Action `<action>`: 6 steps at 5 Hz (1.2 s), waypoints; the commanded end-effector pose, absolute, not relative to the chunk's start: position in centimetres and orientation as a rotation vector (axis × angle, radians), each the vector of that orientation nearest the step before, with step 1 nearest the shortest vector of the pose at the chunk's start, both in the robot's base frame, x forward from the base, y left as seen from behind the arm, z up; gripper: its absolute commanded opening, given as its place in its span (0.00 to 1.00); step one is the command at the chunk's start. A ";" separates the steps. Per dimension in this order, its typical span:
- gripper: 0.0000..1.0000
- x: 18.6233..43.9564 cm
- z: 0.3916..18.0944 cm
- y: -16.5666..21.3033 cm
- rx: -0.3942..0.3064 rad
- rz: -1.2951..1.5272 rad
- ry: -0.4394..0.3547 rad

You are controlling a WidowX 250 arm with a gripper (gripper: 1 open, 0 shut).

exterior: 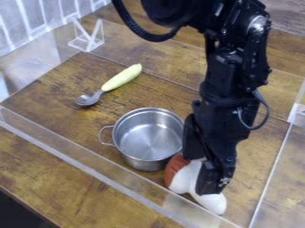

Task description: Put the mushroom in the silver pot

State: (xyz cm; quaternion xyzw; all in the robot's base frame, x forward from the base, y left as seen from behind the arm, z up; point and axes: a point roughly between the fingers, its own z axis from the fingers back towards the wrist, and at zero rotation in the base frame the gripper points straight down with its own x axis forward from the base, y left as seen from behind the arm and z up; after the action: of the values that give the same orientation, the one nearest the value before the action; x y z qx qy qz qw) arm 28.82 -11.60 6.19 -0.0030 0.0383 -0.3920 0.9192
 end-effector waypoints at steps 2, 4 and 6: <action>1.00 29.2 6.3 -10.4 -0.033 -0.722 0.057; 1.00 29.6 6.3 -10.0 -0.035 -0.682 0.056; 1.00 29.8 6.3 -10.1 -0.034 -0.681 0.059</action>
State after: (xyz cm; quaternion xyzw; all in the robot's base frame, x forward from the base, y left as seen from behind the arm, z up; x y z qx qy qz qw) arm 29.16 -10.39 5.49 -0.0176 0.0455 -0.3391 0.9395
